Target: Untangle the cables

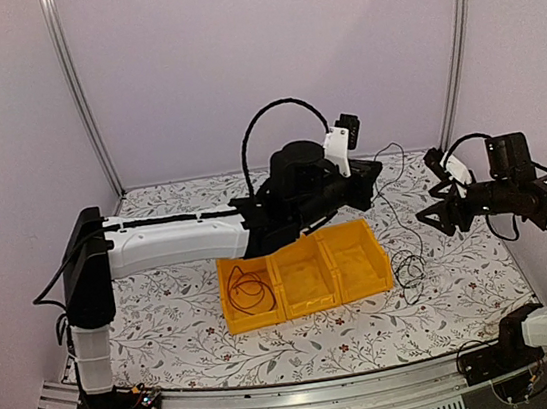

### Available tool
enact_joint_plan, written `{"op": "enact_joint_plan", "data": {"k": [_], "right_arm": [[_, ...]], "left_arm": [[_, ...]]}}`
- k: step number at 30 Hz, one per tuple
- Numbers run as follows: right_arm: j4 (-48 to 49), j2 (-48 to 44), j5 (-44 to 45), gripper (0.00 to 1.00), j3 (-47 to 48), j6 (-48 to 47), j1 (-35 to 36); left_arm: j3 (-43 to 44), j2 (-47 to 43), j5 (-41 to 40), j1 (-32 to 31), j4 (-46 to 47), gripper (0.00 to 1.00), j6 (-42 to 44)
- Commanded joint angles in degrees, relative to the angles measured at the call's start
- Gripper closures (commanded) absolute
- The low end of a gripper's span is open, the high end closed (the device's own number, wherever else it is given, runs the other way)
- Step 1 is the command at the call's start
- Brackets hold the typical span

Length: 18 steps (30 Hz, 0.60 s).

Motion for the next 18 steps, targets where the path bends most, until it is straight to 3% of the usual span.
{"op": "enact_joint_plan", "data": {"k": [1,11,18], "right_arm": [[-1.1,-2.4,-7.0,0.25,-6.6,-9.2,-0.1],[5.3,2.3,-3.2,0.25,-10.8,-12.3,-0.1],[10.8,11.9,0.4,0.32,-10.6,-10.7,0.0]], "left_arm": [[-1.0,-2.7,0.0,0.8,0.8,1.0,-1.6],[1.3,-7.4,0.2,1.3,-0.9,1.0,-0.3],[6.7,-10.5,3.1,1.2,-3.7,1.0,-1.4]]}}
